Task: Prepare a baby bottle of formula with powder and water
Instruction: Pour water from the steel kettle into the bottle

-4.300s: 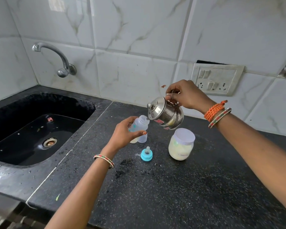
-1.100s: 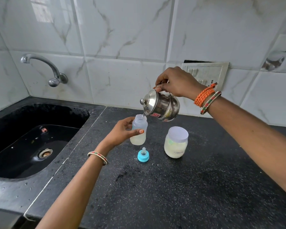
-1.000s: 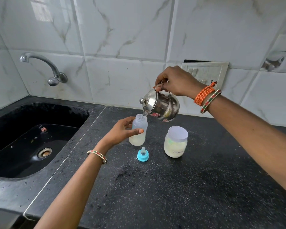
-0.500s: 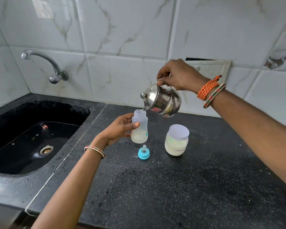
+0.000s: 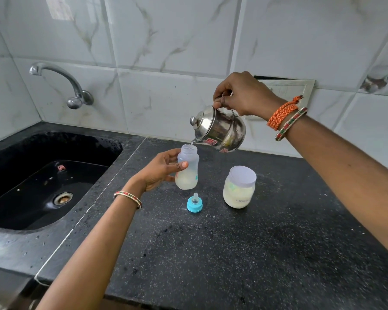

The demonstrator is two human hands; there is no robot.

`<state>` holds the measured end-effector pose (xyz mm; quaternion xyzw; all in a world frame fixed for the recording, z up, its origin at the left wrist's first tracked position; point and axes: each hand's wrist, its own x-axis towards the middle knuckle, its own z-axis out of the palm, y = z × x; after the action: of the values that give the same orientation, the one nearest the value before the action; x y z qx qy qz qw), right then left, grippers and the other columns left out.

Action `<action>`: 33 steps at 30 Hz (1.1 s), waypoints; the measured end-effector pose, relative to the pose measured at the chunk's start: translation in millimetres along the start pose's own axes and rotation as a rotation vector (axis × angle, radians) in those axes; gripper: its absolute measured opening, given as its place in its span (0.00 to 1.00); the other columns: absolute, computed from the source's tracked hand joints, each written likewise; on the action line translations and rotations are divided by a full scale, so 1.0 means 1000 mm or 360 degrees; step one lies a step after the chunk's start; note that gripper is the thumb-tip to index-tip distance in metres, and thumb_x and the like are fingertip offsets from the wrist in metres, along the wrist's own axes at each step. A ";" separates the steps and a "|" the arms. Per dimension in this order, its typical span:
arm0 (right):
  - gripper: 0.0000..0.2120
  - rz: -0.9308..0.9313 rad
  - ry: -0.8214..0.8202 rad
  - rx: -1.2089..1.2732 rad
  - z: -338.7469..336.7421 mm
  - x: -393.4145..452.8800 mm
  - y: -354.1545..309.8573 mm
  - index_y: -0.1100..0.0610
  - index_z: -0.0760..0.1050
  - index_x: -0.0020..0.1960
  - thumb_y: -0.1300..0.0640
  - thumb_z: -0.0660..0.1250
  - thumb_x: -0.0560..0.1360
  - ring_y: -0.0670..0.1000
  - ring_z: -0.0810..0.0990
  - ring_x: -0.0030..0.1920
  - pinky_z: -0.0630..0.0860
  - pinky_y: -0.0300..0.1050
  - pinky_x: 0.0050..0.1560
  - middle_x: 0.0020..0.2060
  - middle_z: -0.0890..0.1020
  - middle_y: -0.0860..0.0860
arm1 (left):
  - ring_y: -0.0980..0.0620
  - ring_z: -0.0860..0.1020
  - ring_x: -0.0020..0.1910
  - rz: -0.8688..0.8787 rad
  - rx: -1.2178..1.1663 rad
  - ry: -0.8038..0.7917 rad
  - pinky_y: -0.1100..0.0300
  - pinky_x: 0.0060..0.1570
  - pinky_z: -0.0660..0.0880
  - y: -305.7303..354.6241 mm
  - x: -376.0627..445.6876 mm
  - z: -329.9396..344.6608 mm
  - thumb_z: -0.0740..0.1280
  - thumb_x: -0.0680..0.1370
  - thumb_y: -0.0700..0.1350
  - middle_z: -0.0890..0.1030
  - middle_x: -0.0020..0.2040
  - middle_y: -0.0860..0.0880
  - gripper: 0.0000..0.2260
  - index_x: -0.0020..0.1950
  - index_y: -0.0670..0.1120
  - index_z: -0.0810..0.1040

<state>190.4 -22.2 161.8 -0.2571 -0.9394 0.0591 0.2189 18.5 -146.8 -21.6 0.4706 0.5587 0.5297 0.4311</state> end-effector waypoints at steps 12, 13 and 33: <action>0.08 0.0042 -0.0034 0.0076 -0.004 0.002 -0.005 0.57 0.82 0.51 0.55 0.71 0.73 0.60 0.84 0.37 0.83 0.52 0.37 0.33 0.76 0.44 | 0.49 0.78 0.58 0.0026 0.0155 0.0138 0.51 0.56 0.77 0.005 0.000 0.002 0.71 0.73 0.42 0.80 0.60 0.49 0.20 0.65 0.49 0.72; 0.08 0.0045 -0.0037 0.0079 -0.004 0.002 -0.005 0.57 0.82 0.51 0.55 0.71 0.73 0.60 0.84 0.38 0.83 0.53 0.38 0.33 0.76 0.44 | 0.49 0.78 0.58 0.0038 0.0142 0.0143 0.53 0.55 0.78 0.005 0.000 0.002 0.70 0.74 0.41 0.79 0.60 0.49 0.20 0.65 0.49 0.72; 0.08 -0.0042 0.0108 0.0066 -0.007 0.000 -0.009 0.59 0.83 0.50 0.58 0.71 0.73 0.54 0.82 0.49 0.79 0.56 0.54 0.44 0.85 0.54 | 0.55 0.79 0.54 0.0102 0.0084 0.0182 0.57 0.50 0.78 0.013 -0.001 -0.003 0.69 0.74 0.41 0.80 0.57 0.54 0.16 0.60 0.55 0.73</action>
<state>189.1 -29.6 170.1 -0.2420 -0.9333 0.0668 0.2566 16.4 -148.8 -8.2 0.4683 0.5807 0.5545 0.3687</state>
